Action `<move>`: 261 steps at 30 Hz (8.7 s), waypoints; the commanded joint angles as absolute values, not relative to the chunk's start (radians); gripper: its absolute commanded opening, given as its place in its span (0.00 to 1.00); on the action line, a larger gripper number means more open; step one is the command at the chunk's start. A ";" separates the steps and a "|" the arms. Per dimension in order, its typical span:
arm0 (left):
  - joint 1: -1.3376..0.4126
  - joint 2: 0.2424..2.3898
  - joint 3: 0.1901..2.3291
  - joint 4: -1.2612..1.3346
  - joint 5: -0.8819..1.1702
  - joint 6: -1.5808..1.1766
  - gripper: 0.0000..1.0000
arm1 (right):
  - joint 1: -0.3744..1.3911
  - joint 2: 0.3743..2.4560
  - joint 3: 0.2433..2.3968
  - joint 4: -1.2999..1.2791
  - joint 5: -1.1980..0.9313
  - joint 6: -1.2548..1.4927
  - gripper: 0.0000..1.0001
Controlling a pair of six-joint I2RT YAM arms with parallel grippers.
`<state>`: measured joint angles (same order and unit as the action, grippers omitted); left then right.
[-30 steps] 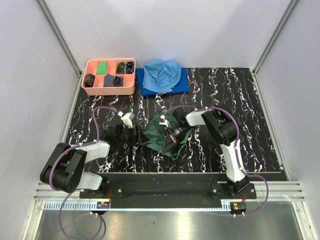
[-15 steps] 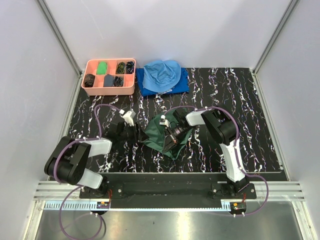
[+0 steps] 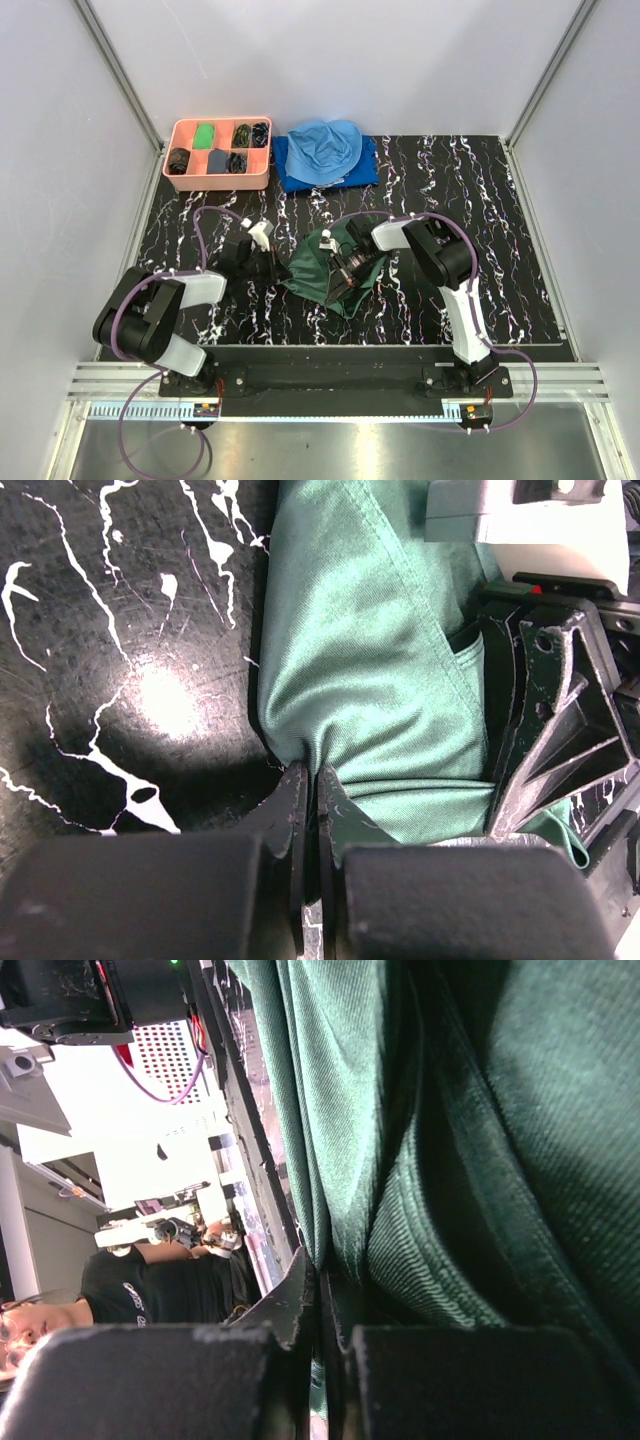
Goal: Fold the napkin, place the utensils inside, and roll it up
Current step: Roll the napkin with the utensil
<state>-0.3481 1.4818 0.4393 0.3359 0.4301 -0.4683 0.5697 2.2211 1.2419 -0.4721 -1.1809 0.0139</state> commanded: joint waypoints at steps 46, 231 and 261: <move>-0.350 1.522 0.741 -0.284 0.359 -0.439 0.00 | 0.893 1.661 1.054 -0.518 -0.297 0.089 0.20; -0.414 1.477 0.471 -0.026 0.419 -0.532 0.00 | 0.916 1.382 0.867 -0.291 -0.137 0.155 0.72; -0.414 1.494 0.485 -0.040 0.433 -0.525 0.00 | 0.910 1.589 0.876 -0.268 -0.075 0.173 0.76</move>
<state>-0.4122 1.4517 0.5011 0.0608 0.4774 -0.5686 0.9134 1.5860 0.8509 -0.2661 -0.0704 0.1764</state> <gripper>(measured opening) 0.027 0.752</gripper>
